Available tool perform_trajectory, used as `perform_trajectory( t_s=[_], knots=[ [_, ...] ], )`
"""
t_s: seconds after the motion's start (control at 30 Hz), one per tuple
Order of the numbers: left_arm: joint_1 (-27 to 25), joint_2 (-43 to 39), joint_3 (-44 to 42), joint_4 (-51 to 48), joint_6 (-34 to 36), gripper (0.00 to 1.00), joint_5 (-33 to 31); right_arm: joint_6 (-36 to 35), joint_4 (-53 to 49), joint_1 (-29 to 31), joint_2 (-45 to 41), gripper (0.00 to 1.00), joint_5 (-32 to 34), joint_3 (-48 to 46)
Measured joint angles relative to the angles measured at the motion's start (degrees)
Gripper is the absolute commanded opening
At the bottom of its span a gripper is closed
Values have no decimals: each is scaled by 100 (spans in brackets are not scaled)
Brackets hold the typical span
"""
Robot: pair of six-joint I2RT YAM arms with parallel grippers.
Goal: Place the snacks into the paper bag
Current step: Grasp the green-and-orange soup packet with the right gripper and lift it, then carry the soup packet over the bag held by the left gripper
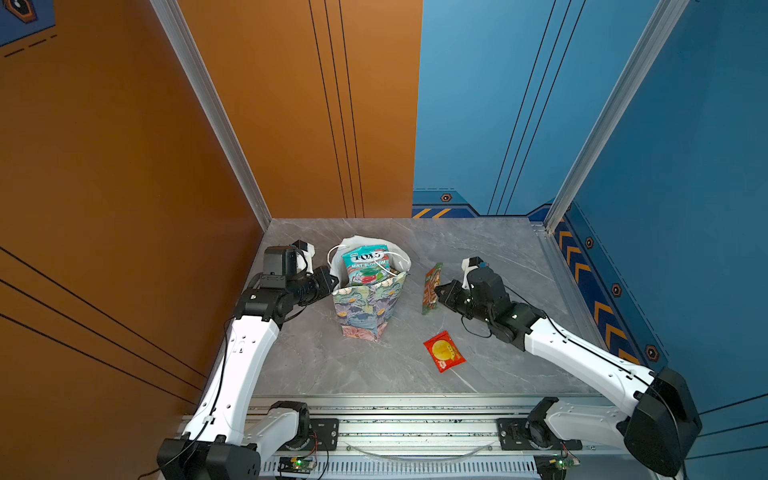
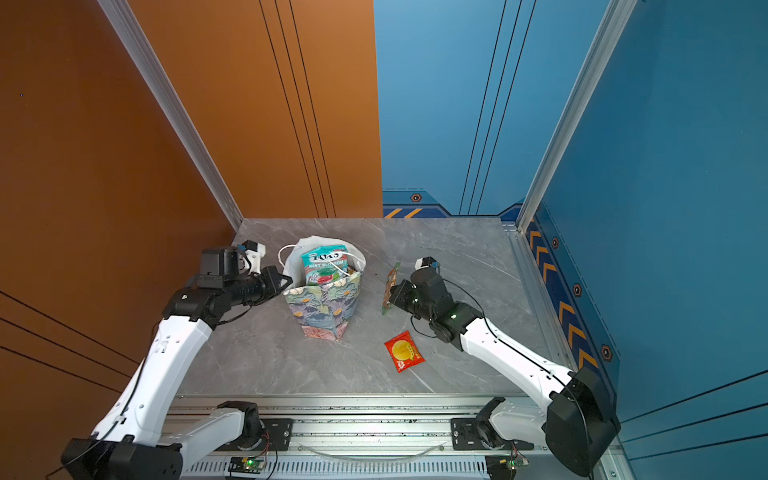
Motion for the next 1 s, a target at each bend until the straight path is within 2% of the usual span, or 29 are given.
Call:
perform_trajectory(
  t_s=[0.23,0.4,0.77,1.0],
  knots=[
    [0,0,0,0,0,0,0,-1010,-417,-256,621,0,87,1576],
    [0,0,0,0,0,0,0,-1458,-437,-348,1196,0,42,2623],
    [0,0,0,0,0,0,0,-2006,-538,-293,2496,0,-44,4356],
    [0,0,0,0,0,0,0,-2197,-669,-11,2979,0,-282,5427]
  ],
)
